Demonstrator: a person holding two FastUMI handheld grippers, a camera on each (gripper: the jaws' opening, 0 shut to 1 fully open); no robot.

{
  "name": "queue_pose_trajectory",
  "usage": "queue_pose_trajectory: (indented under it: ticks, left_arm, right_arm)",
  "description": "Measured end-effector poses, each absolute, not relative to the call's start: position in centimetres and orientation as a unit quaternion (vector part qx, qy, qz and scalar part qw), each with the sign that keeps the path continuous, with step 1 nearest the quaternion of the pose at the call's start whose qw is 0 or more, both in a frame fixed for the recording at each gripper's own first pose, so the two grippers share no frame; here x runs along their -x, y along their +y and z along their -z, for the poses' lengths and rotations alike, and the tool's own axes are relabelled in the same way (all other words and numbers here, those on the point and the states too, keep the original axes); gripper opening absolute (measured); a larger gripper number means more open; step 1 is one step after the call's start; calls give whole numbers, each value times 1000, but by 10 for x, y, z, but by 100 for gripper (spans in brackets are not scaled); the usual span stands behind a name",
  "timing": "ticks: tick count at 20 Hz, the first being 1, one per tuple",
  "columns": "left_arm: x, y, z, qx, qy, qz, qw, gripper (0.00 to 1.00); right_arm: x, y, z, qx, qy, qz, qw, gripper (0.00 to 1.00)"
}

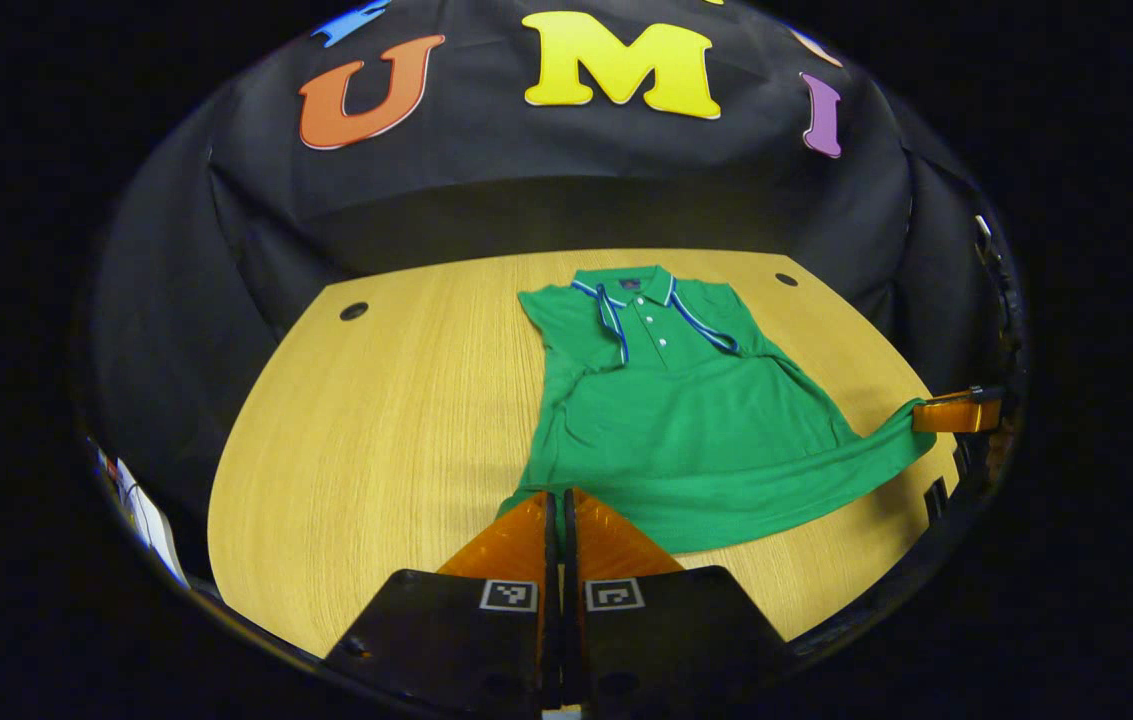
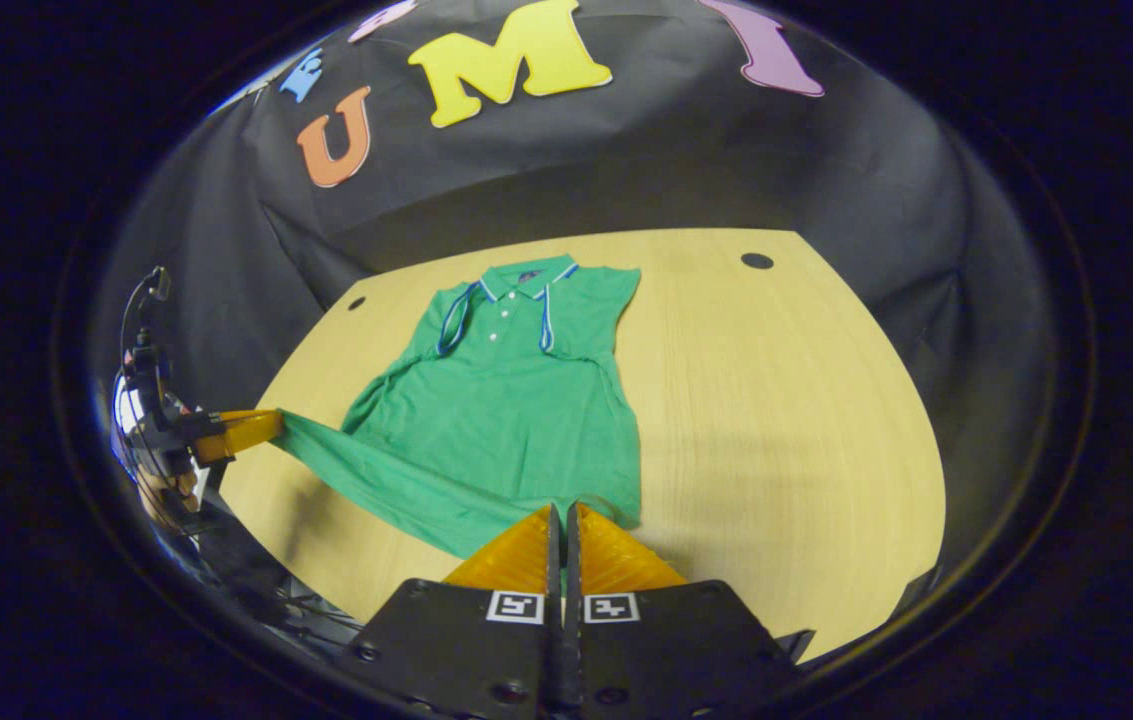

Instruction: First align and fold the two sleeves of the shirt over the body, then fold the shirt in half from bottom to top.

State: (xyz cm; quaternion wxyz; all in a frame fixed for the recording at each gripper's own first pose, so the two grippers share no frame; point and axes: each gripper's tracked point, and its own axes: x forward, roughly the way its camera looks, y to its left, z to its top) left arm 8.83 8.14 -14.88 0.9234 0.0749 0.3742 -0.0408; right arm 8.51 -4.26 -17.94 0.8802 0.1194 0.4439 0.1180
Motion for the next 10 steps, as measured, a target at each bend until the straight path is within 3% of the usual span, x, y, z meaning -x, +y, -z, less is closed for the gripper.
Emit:
queue_pose_trajectory:
  ticks: [10]
  left_arm:
    - [-218,76,151,-100,227,7,969,3]
  right_arm:
    - [-224,-29,182,-77,352,-96,928,0]
